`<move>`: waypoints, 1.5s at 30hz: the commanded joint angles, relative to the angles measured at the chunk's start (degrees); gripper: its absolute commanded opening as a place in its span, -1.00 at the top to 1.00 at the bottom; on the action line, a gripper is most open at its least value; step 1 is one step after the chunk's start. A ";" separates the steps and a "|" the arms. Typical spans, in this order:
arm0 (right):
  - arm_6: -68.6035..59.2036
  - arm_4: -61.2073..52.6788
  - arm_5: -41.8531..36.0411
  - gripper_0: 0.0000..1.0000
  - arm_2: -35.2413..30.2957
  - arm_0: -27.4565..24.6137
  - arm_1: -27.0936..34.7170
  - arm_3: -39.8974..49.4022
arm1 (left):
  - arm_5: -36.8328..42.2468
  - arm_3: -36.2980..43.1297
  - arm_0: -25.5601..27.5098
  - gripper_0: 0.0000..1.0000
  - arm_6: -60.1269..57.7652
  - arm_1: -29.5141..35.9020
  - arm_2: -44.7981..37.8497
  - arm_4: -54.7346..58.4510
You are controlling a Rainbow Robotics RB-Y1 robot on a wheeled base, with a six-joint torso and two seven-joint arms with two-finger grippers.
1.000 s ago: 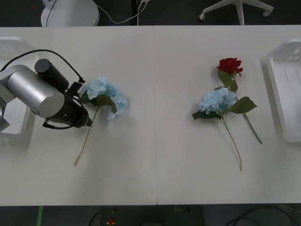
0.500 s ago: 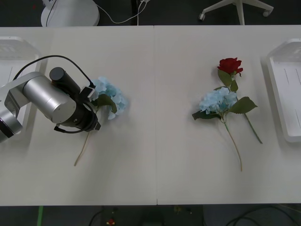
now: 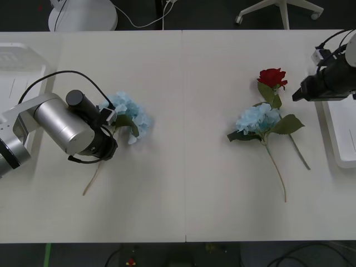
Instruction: Put the red flowers into the right box and the blue flowers into the left box
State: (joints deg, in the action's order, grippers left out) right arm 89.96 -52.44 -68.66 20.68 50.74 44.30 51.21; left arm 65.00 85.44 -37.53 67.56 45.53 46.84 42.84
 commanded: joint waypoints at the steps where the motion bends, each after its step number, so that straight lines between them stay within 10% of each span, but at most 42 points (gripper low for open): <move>1: -1.02 -0.65 3.01 -0.78 1.65 5.16 -4.66 -4.27 | -1.02 0.16 -2.54 1.00 -4.02 0.17 0.62 -0.92; 31: 0.21 -0.65 16.46 -0.78 1.65 6.39 -14.07 -13.50 | 22.18 6.49 -2.46 1.00 1.96 13.44 -36.38 -10.23; 45: 1.00 0.76 19.71 -0.78 1.56 6.83 -14.51 -15.08 | 9.00 -21.46 -2.54 1.00 25.51 18.63 -44.99 -5.75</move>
State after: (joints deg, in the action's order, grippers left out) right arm 90.01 -52.46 -49.98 21.98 54.25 30.51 36.38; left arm 78.01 68.02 -37.95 88.94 60.66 2.70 35.87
